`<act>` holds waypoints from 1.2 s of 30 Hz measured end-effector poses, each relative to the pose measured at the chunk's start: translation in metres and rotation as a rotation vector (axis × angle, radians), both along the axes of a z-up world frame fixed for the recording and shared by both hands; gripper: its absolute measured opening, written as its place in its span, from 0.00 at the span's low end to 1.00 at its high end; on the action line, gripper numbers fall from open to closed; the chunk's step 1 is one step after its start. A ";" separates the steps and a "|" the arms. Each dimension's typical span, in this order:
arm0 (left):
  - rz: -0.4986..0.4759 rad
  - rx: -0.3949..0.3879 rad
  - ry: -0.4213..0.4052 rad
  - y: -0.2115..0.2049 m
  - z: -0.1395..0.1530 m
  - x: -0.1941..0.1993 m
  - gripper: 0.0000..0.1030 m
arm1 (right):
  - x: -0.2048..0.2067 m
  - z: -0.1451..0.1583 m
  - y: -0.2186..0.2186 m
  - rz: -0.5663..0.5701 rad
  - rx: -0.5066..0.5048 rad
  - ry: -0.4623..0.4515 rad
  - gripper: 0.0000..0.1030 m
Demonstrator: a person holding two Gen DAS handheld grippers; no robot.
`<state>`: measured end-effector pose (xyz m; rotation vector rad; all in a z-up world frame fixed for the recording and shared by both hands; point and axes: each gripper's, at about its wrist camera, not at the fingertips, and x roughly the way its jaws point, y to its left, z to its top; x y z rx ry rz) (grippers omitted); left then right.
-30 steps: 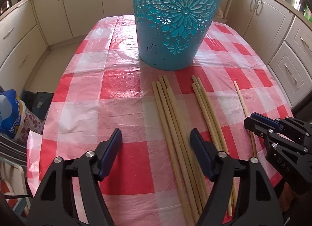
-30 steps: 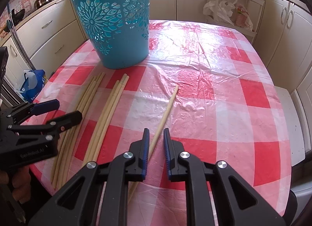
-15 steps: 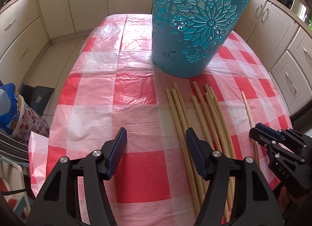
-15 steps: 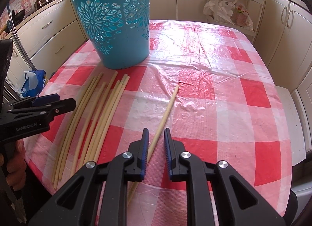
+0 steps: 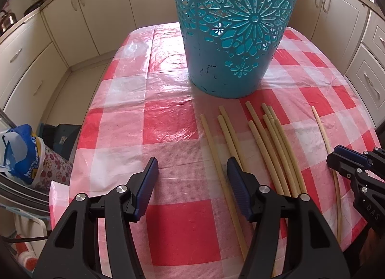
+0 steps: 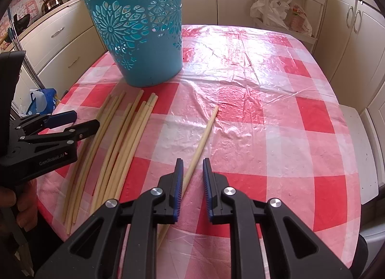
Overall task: Organize utensils
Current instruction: 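Close the right gripper on a loose wooden stick while the left gripper grasps another stick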
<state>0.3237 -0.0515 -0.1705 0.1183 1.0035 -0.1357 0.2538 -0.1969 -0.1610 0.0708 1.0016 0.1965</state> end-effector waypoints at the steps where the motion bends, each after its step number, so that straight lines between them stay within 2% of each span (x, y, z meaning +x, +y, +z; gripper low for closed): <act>1: -0.011 0.001 -0.004 -0.002 0.000 0.000 0.47 | 0.001 0.000 -0.001 -0.002 0.003 0.001 0.17; 3: -0.036 -0.007 -0.007 -0.004 0.001 -0.001 0.24 | 0.003 0.000 -0.003 -0.005 0.012 0.003 0.17; 6: -0.076 -0.022 0.010 -0.006 0.003 -0.002 0.13 | 0.005 0.001 -0.001 0.017 0.021 0.007 0.17; 10: -0.096 -0.017 0.025 -0.005 0.003 0.000 0.14 | 0.008 0.002 -0.001 0.017 0.011 0.016 0.17; 11: -0.088 -0.016 0.027 -0.004 0.003 0.001 0.21 | 0.010 0.002 -0.002 0.011 0.021 0.022 0.17; 12: -0.074 -0.019 0.032 -0.002 0.003 0.003 0.37 | 0.012 0.002 -0.003 0.006 0.022 0.027 0.18; 13: -0.050 -0.016 0.039 0.000 0.003 0.006 0.46 | 0.014 0.002 -0.003 0.002 0.014 0.028 0.18; 14: -0.035 -0.016 0.042 0.000 0.002 0.009 0.50 | 0.016 0.002 -0.003 0.003 0.010 0.028 0.18; 16: -0.036 0.007 0.027 -0.002 0.001 0.011 0.50 | 0.019 0.002 -0.001 0.008 -0.004 0.023 0.18; 17: -0.038 0.008 0.022 -0.003 0.001 0.011 0.48 | 0.019 0.002 0.000 0.013 -0.016 0.019 0.18; 19: -0.048 0.005 0.013 -0.005 0.001 0.009 0.39 | 0.018 0.002 0.004 0.030 -0.028 0.013 0.10; 21: -0.062 0.006 0.009 -0.008 0.002 0.007 0.25 | 0.016 0.002 0.005 0.040 -0.029 0.011 0.09; 24: -0.076 0.015 -0.003 -0.014 0.002 0.004 0.14 | 0.014 0.003 0.006 0.055 -0.025 0.015 0.09; 29: -0.081 0.031 -0.017 -0.019 0.001 0.002 0.12 | 0.016 0.004 0.011 0.082 -0.065 0.034 0.09; 32: -0.094 0.019 -0.017 -0.021 0.001 0.000 0.04 | 0.015 0.004 0.015 0.098 -0.095 0.027 0.09; 36: -0.101 -0.001 -0.014 -0.018 0.004 -0.006 0.04 | 0.013 0.004 0.011 0.097 -0.045 0.042 0.07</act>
